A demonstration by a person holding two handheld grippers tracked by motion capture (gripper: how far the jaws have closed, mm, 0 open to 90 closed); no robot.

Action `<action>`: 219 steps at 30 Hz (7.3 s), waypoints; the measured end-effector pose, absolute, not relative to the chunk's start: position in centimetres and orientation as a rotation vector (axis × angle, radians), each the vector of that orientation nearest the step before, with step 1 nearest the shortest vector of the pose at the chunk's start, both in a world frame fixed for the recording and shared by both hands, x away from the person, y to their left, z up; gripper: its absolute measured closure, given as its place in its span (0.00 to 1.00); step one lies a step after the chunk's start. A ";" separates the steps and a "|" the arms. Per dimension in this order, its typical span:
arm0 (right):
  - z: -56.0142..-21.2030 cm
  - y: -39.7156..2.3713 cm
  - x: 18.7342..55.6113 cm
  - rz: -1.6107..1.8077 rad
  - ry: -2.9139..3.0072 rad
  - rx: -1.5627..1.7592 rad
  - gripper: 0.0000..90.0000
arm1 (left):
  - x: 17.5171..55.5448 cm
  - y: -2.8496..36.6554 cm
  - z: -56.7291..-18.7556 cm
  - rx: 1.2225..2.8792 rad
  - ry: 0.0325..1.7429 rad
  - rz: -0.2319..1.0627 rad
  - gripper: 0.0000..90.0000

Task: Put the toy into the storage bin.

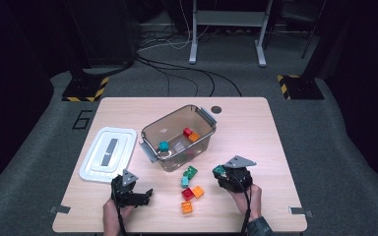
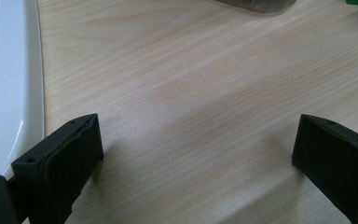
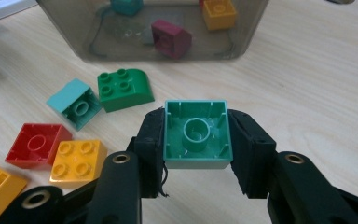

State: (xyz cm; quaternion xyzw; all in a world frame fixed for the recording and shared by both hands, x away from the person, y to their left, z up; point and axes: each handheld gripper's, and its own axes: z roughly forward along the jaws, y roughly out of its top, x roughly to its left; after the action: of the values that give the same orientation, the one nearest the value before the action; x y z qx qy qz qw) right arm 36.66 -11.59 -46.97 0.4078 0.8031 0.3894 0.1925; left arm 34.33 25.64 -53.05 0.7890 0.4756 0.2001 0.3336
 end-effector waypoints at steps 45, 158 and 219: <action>-38.0 -10.9 42.8 1.231 2.116 1.028 0.65 | 34.3 25.6 -53.1 2.057 1.241 0.526 0.02; -47.8 -7.6 39.3 1.143 2.330 1.128 0.00 | 34.3 25.6 -53.0 2.060 1.232 0.531 0.03; -51.0 -9.5 36.9 1.086 2.272 1.130 0.65 | 34.2 25.6 -53.0 2.060 1.233 0.543 0.03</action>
State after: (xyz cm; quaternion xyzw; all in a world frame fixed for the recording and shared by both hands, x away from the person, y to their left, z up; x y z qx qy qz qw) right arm 36.92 -9.48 -50.98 0.4019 0.8082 0.3865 0.1895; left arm 34.21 25.57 -53.03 0.7889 0.4721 0.2081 0.3337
